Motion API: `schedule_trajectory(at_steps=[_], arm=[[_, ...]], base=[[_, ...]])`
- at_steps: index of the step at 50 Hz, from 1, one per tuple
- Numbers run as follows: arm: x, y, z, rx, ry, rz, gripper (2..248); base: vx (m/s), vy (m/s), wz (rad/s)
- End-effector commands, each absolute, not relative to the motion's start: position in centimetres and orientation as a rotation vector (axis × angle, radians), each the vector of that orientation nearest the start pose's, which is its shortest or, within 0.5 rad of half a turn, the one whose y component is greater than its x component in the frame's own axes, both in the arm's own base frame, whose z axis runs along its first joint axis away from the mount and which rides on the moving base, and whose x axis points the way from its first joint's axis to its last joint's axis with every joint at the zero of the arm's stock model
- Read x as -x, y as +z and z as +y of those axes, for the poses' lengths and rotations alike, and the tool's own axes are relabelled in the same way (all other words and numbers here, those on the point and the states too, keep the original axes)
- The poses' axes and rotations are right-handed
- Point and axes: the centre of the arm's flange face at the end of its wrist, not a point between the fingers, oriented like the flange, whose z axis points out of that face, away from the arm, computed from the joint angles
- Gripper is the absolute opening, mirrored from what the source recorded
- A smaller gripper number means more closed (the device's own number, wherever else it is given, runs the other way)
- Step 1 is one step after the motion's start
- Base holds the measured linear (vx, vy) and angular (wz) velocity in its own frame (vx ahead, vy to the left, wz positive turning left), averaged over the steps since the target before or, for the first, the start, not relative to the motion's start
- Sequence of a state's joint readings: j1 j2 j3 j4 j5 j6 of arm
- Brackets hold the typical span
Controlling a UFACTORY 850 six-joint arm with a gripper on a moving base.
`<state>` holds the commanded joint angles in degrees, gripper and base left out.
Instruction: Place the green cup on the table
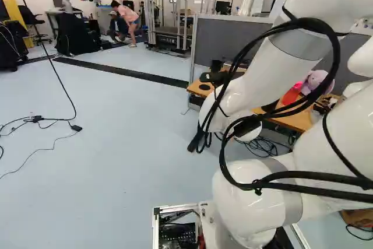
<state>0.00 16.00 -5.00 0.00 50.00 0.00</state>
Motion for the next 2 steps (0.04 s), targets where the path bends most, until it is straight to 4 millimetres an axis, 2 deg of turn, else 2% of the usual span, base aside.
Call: schedule_trajectory(at_steps=[2], arm=[[-27.03,36.56,0.00,2.558,-1.824,0.000,247]], base=[[0.000,0.000,0.000]])
